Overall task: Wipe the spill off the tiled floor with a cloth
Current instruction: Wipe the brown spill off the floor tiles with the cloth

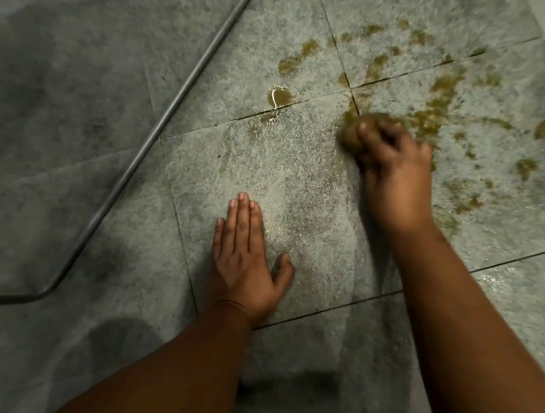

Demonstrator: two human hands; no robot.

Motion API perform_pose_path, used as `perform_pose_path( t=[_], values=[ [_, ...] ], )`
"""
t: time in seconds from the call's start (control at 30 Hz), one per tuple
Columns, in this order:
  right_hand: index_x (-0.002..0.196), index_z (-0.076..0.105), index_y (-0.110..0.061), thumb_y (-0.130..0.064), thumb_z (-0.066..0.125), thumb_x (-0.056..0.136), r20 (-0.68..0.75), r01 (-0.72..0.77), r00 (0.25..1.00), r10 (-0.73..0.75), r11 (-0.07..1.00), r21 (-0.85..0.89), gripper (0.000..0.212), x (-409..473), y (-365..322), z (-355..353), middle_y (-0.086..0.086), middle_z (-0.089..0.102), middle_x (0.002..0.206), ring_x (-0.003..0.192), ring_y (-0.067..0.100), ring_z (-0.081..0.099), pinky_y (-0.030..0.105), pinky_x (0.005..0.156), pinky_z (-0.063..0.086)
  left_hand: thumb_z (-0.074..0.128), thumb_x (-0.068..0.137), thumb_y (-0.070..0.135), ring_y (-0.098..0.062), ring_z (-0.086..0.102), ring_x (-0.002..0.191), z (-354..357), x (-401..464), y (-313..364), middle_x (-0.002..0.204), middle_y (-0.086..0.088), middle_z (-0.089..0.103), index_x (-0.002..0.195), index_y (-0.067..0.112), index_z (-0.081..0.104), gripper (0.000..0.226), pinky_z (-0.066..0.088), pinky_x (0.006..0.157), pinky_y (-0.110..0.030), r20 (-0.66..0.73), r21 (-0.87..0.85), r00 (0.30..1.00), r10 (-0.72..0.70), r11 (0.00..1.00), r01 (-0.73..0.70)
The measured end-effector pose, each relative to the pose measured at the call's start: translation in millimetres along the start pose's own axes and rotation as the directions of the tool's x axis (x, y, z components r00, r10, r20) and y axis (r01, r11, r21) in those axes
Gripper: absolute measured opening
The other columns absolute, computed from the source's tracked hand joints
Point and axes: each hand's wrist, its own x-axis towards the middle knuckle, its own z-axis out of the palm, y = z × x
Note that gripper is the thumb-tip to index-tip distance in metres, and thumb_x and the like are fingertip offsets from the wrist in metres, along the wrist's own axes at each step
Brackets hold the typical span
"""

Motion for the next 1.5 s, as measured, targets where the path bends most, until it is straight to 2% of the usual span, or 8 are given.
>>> perform_pose_path(
  t=[0.17,0.3,0.47,0.77,0.97,1.13,1.3,1.5],
  values=[
    [0.134,0.057,-0.026,-0.024,0.053,0.098,-0.043,-0.037,0.998,0.037,0.999,-0.003,0.036,20,3,1,0.009,0.05,0.139,0.115,0.026,0.039,0.031,0.1,0.036,0.039,0.081,0.049,-0.029,0.01,0.149,1,0,2,0.16,-0.018,0.016,0.149,-0.003,0.025,0.086,0.01,0.119,-0.046,-0.044,-0.04,0.999,-0.003,0.999,0.001],
    [0.131,0.059,-0.024,-0.009,0.06,0.091,0.041,0.01,0.999,-0.011,1.0,0.015,0.043,-49,-21,0,0.01,0.051,0.139,0.109,0.029,0.041,0.023,0.082,0.027,0.039,0.081,0.05,-0.027,0.007,0.149,1,0,1,0.161,-0.016,0.013,0.151,-0.001,0.023,0.087,0.008,0.119,-0.045,-0.018,-0.007,1.0,-0.011,1.0,0.011],
    [0.13,0.06,-0.024,-0.002,0.061,0.086,0.095,-0.018,0.995,0.016,1.0,0.02,0.049,-105,-37,4,0.007,0.05,0.139,0.106,0.03,0.041,0.026,0.081,0.03,0.039,0.082,0.051,-0.027,0.006,0.149,2,0,1,0.161,-0.016,0.012,0.151,0.0,0.021,0.087,0.009,0.12,-0.046,-0.01,-0.007,1.0,-0.018,1.0,0.017],
    [0.132,0.059,-0.022,-0.011,0.053,0.094,-0.021,-0.073,0.997,0.073,0.997,-0.008,0.039,-3,-29,14,0.012,0.049,0.139,0.115,0.036,0.042,0.027,0.087,0.031,0.041,0.081,0.048,-0.028,0.012,0.149,1,0,1,0.159,-0.018,0.018,0.15,-0.001,0.026,0.086,0.012,0.119,-0.047,-0.064,-0.045,0.998,0.009,0.999,-0.012],
    [0.131,0.057,-0.029,-0.009,0.062,0.088,0.047,-0.036,0.998,0.036,0.999,0.013,0.048,-103,-45,12,0.004,0.05,0.139,0.103,0.028,0.042,0.034,0.079,0.044,0.037,0.085,0.049,-0.029,0.009,0.149,1,-2,0,0.16,-0.019,0.014,0.151,-0.002,0.021,0.084,0.011,0.12,-0.047,-0.047,0.019,0.999,0.021,1.0,-0.02],
    [0.134,0.056,-0.026,-0.01,0.064,0.089,0.097,0.115,0.989,-0.115,0.993,0.001,0.048,-142,-21,-8,0.007,0.05,0.139,0.104,0.028,0.042,0.028,0.084,0.035,0.031,0.087,0.054,-0.025,0.0,0.15,1,-3,0,0.162,-0.016,0.004,0.153,0.001,0.012,0.087,0.002,0.121,-0.042,-0.018,0.061,1.0,0.011,0.998,-0.01],
    [0.132,0.058,-0.025,-0.019,0.056,0.094,-0.069,-0.065,0.996,0.058,0.993,-0.1,0.038,-95,43,-28,0.012,0.053,0.135,0.113,0.038,0.048,0.028,0.09,0.032,0.027,0.089,0.055,-0.021,-0.007,0.149,-2,-7,0,0.162,-0.013,-0.003,0.154,0.004,0.005,0.085,-0.004,0.121,-0.039,-0.016,0.045,1.0,0.022,0.999,-0.021],
    [0.132,0.057,-0.028,-0.021,0.053,0.095,-0.027,-0.149,0.988,0.149,0.989,-0.013,0.038,-133,7,-22,0.01,0.05,0.136,0.114,0.035,0.043,0.02,0.082,0.019,0.027,0.09,0.054,-0.021,-0.007,0.149,0,-8,-1,0.162,-0.013,-0.004,0.154,0.005,0.003,0.084,-0.004,0.121,-0.04,-0.015,0.016,1.0,0.02,1.0,-0.02]
  ],
)
